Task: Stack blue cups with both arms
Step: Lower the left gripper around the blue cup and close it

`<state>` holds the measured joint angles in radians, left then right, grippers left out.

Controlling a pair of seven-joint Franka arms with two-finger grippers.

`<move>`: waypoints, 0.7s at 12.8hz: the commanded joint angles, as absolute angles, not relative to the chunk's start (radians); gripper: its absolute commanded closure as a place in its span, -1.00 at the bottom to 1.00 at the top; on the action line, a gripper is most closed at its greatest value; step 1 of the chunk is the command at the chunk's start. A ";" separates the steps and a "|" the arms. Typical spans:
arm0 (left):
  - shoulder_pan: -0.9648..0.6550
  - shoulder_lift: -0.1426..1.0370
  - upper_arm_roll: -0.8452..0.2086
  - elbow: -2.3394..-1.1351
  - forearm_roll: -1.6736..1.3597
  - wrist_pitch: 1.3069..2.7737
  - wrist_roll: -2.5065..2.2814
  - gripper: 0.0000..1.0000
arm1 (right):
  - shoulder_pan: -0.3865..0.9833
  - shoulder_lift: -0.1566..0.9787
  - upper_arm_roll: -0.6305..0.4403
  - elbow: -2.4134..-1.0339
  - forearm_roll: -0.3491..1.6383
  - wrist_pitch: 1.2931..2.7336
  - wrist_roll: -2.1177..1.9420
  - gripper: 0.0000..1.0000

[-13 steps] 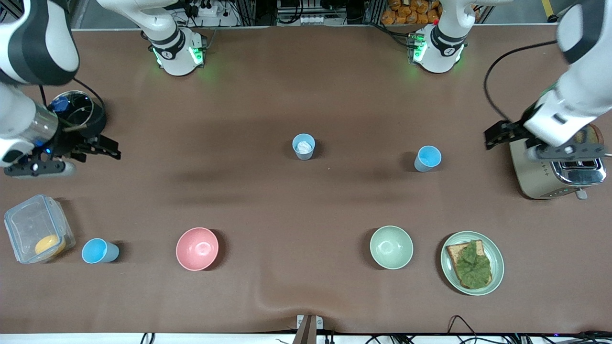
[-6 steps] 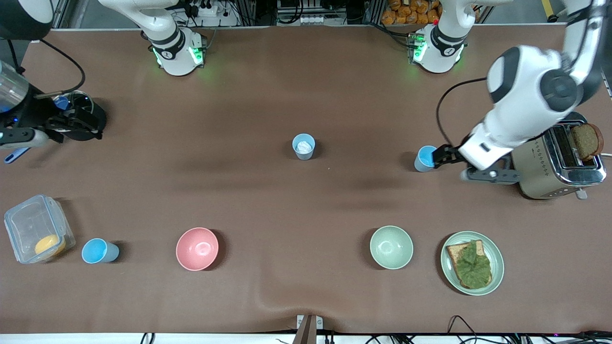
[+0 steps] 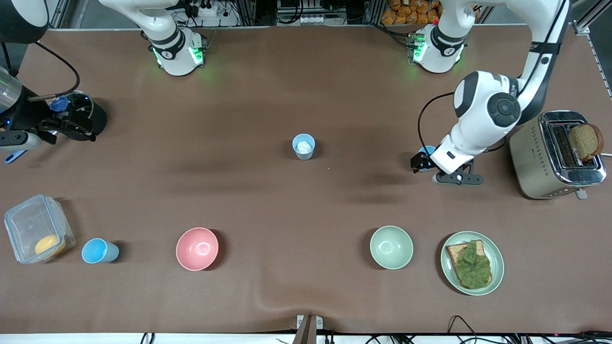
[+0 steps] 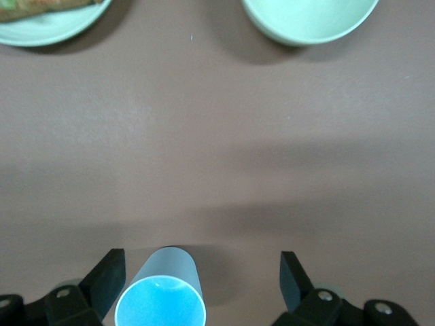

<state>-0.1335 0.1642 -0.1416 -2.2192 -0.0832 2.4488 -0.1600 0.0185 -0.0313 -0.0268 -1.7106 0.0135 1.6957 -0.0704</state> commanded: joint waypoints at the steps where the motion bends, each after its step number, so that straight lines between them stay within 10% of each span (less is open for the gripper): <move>1: -0.152 0.156 -0.149 -2.296 -0.136 2.526 -0.172 -1.00 | 0.009 -0.015 -0.012 -1.677 -0.012 1.674 -0.069 -1.00; 9: -0.169 0.193 -0.147 -2.373 -0.138 2.591 -0.170 -1.00 | -0.002 -0.006 -0.015 -1.678 -0.011 1.666 -0.064 -1.00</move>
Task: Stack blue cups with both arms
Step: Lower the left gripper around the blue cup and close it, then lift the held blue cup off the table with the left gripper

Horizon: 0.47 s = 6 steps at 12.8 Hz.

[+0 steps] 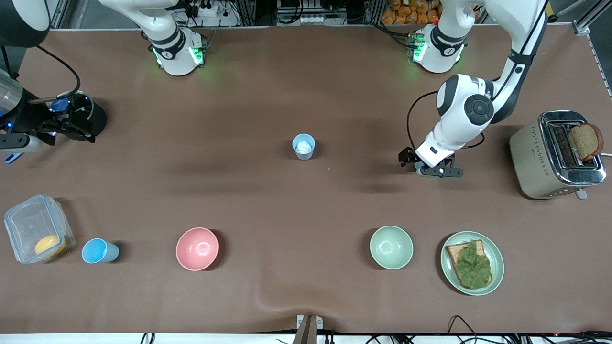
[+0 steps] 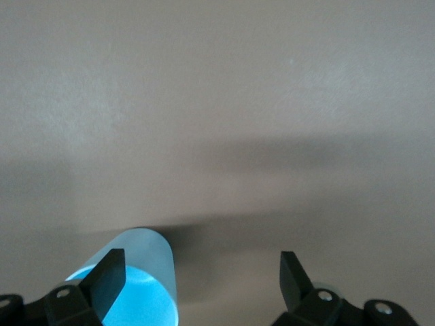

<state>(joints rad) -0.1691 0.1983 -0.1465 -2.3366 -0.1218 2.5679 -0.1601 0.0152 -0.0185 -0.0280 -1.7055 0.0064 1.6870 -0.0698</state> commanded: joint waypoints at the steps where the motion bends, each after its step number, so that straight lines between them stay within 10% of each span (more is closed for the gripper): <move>1: -0.164 0.187 -0.147 -2.387 -0.138 2.589 -0.170 -1.00 | -0.003 -0.006 -0.015 -1.678 -0.011 1.667 -0.064 -1.00; 6: -0.155 0.186 -0.147 -2.405 -0.137 2.589 -0.169 -0.50 | -0.003 -0.005 -0.015 -1.680 -0.009 1.661 -0.066 -1.00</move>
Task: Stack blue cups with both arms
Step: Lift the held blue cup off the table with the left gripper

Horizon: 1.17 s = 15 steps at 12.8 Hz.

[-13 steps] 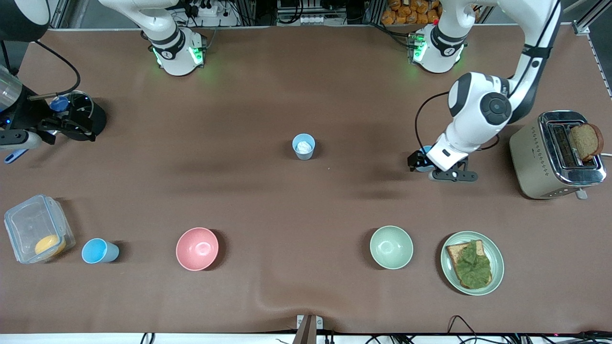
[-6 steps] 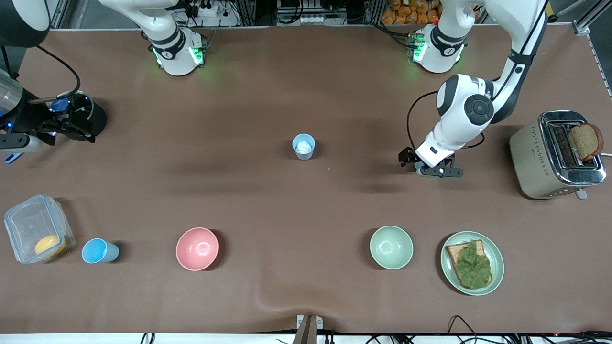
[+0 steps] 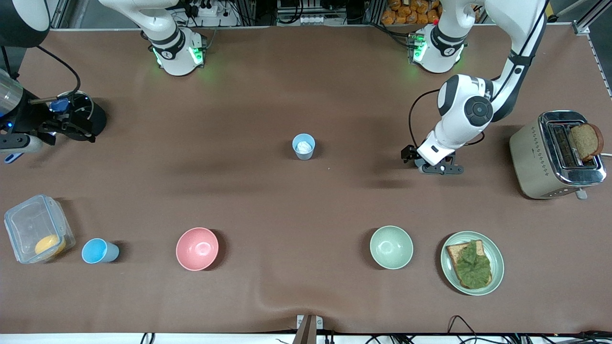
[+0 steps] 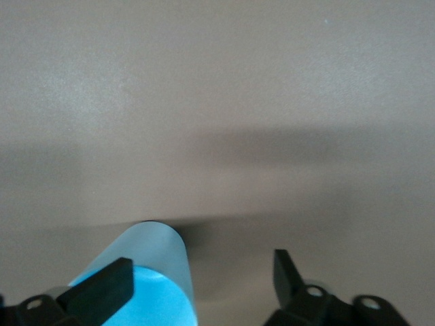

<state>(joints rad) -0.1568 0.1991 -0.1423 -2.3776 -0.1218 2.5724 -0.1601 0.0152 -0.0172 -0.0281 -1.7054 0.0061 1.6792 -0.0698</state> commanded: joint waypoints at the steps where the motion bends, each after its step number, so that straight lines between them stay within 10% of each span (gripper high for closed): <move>1: -0.155 0.186 -0.147 -2.404 -0.137 2.589 -0.169 -0.52 | -0.003 -0.005 -0.015 -1.680 -0.009 1.660 -0.066 -1.00; 3: -0.155 0.183 -0.147 -2.398 -0.137 2.589 -0.169 -1.00 | -0.002 -0.005 -0.015 -1.680 -0.009 1.661 -0.064 -1.00; 15: -0.150 0.104 -0.149 -2.396 -0.135 2.504 -0.169 -1.00 | -0.002 -0.006 -0.015 -1.680 -0.009 1.655 -0.069 -1.00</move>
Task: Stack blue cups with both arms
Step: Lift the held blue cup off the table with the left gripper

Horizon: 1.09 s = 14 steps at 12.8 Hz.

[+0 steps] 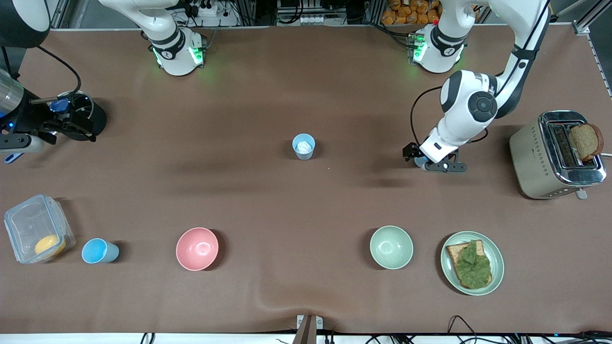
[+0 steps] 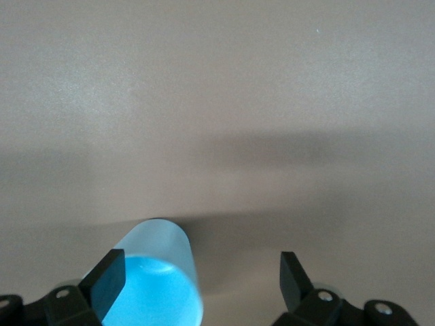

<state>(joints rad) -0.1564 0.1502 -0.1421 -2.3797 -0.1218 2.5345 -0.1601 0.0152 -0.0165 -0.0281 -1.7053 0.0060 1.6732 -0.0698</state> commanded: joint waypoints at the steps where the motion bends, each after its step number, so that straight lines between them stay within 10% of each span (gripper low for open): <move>1: -0.150 0.100 -0.147 -2.401 -0.135 2.503 -0.170 -1.00 | -0.002 -0.005 -0.015 -1.680 -0.009 1.655 -0.069 -1.00; 8: -0.150 0.147 -0.147 -2.454 -0.152 2.580 -0.175 -0.87 | -0.003 -0.006 -0.015 -1.680 -0.009 1.655 -0.074 -1.00; 10: -0.150 0.149 -0.147 -2.454 -0.146 2.580 -0.158 0.47 | -0.003 -0.005 -0.015 -1.680 -0.009 1.655 -0.074 -1.00; 12: -0.150 0.149 -0.147 -2.453 -0.137 2.580 -0.153 1.00 | -0.003 -0.005 -0.015 -1.680 -0.009 1.655 -0.074 -1.00; 14: -0.150 0.143 -0.146 -2.445 -0.137 2.574 -0.155 1.00 | -0.003 -0.005 -0.015 -1.680 -0.009 1.655 -0.075 -1.00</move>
<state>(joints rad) -0.1553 0.1575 -0.1411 -2.4425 -0.1250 2.5676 -0.1623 0.0152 -0.0163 -0.0281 -1.7051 0.0060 1.6725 -0.0699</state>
